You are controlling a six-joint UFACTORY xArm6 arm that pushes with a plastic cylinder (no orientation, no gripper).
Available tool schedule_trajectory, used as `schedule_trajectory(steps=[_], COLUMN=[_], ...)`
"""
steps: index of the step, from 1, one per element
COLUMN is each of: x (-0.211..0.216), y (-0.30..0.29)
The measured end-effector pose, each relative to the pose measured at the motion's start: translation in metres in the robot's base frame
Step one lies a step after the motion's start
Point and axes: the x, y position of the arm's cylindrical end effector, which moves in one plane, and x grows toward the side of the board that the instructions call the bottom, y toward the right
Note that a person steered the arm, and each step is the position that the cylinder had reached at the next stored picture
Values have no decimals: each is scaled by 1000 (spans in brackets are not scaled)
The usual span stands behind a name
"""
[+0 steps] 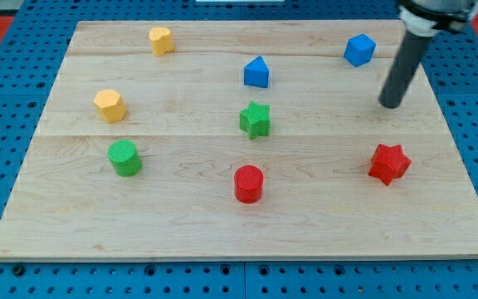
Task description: Place the red star in between the green star and red circle
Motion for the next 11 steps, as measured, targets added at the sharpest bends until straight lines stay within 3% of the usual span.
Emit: schedule_trajectory(steps=[1, 3, 4, 5, 6, 7, 8, 11], x=[5, 69, 122, 125, 111, 105, 105, 67], y=[-26, 94, 61, -36, -43, -5, -79, -214])
